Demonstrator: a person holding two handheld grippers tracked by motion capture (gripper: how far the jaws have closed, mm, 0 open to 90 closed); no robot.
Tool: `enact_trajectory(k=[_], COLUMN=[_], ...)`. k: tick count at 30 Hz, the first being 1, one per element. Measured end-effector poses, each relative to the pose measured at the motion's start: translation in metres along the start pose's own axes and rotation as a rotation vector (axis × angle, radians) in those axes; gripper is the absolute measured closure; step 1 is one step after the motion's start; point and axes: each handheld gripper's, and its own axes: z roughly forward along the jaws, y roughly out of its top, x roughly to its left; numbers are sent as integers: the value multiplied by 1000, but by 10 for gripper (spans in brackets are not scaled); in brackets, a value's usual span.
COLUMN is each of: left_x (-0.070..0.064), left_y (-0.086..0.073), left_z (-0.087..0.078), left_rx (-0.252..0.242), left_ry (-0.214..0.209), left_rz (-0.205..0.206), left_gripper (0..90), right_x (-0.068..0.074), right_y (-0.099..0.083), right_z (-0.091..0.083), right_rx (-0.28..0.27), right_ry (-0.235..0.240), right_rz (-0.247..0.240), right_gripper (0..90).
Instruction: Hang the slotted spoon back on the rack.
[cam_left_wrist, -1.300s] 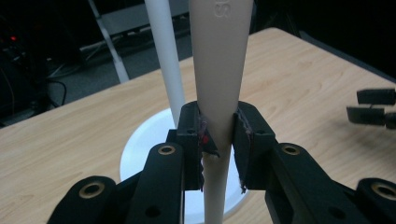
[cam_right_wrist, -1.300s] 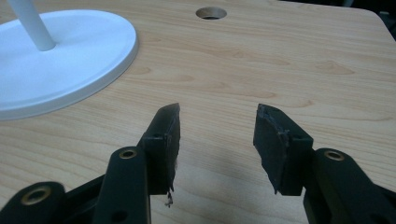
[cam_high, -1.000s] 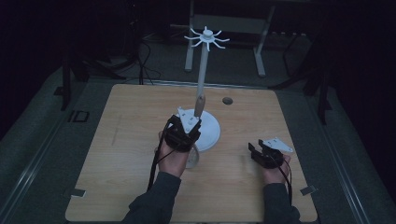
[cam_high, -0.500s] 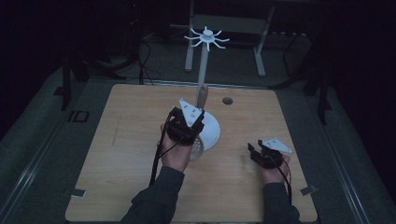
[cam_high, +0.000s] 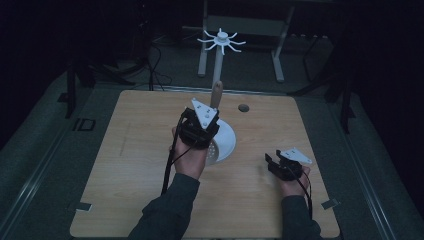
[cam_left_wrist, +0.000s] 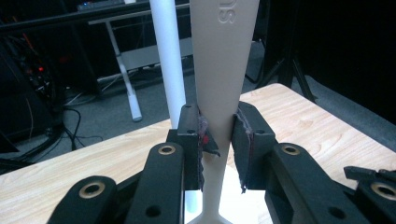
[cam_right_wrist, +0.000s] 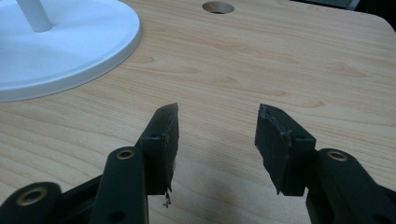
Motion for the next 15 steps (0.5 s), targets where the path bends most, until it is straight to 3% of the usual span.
enact_trajectory(k=[15], left_x=[-5], left_y=[17], left_z=[1], left_rx=[-41], left_ry=[53], left_rz=[1], left_gripper=[742], right_x=[-2], right_y=[-2], right_z=[1], right_rx=[1], right_ry=[-10], right_rz=[5], right_gripper=[486])
